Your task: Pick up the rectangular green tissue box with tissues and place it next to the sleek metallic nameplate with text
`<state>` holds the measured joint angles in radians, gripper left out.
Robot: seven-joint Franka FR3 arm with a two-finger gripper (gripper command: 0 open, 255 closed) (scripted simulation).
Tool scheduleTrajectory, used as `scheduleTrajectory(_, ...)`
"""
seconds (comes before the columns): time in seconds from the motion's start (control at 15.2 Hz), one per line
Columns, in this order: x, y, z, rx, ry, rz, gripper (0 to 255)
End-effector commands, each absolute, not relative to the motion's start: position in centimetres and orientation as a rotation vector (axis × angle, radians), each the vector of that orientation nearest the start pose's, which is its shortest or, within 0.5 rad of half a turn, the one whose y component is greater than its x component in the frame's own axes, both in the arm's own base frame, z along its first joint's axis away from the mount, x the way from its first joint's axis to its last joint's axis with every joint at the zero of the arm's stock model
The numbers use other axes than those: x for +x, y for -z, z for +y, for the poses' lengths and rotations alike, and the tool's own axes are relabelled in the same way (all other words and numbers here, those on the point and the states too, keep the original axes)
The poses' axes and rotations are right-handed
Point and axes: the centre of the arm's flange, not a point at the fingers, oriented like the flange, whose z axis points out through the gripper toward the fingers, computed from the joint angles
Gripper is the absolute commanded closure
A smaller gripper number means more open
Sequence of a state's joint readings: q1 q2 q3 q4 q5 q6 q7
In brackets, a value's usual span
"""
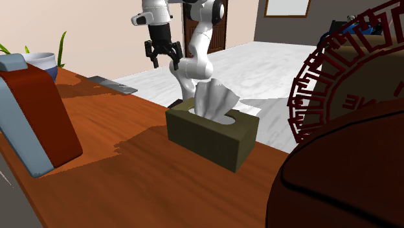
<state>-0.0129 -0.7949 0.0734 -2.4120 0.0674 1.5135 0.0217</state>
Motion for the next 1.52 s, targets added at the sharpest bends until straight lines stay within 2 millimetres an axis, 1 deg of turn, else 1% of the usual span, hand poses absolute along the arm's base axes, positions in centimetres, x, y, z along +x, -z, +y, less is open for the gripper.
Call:
scheduleTrajectory(0.0,29.5,-56.1,3.1,-3.125,-0.165,-0.023,0)
scheduleTrajectory(0.33,30.8,-56.2,8.6,-3.083,-0.07,0.155,0)
scheduleTrajectory(0.73,33.0,-56.6,15.0,-3.017,0.041,0.362,0)
scheduleTrajectory(1.06,35.6,-57.3,20.0,-2.948,0.131,0.528,0)
scheduleTrajectory(1.45,39.3,-58.6,25.6,-2.851,0.235,0.718,0)
